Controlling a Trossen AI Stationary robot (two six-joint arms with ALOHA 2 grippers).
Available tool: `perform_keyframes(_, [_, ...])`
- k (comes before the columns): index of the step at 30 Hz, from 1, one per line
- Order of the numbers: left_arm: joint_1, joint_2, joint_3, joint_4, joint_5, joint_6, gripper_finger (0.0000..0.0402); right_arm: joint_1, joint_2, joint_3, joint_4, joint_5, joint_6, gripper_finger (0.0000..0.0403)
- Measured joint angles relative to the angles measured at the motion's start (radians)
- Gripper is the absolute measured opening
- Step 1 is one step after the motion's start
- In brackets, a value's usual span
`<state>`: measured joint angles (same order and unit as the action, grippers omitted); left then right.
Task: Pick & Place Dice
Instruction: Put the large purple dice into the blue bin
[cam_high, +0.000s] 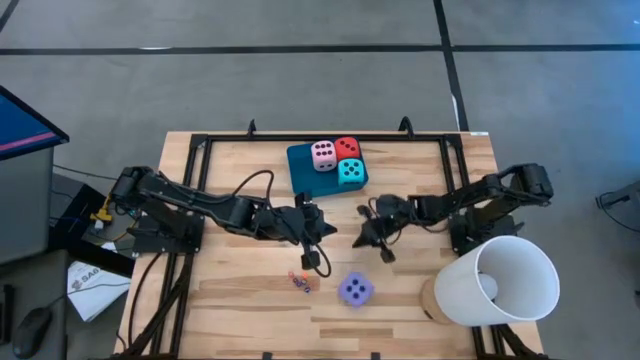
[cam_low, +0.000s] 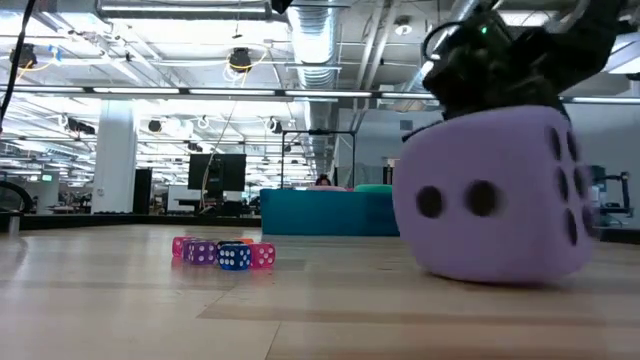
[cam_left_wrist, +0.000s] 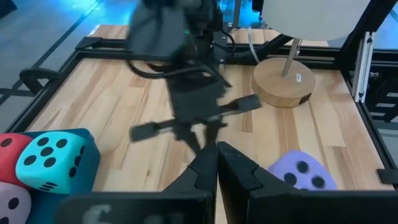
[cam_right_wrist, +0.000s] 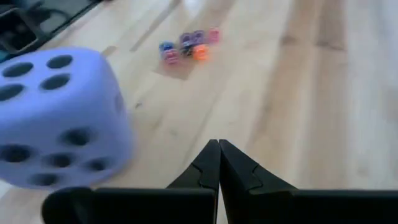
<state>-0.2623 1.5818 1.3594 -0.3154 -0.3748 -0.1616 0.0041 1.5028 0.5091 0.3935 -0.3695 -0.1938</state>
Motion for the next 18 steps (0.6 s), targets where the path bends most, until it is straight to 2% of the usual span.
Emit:
perform_keyframes(4, [0.0, 0.0, 0.0, 0.0, 0.0, 0.0, 0.0, -0.033, -0.095, 0.002, -0.015, -0.063, 0.001, 0.0])
perform_keyframes(9, [0.0, 0.0, 0.0, 0.0, 0.0, 0.0, 0.0, 0.015, -0.161, 0.003, -0.018, -0.248, 0.004, 0.0])
perform_keyframes(13, [0.0, 0.0, 0.0, 0.0, 0.0, 0.0, 0.0, 0.095, -0.139, 0.002, -0.048, -0.283, 0.003, 0.0])
perform_keyframes(18, [0.0, 0.001, 0.0, 0.001, 0.001, -0.001, 0.0, 0.171, -0.045, 0.002, -0.041, -0.319, 0.003, 0.0])
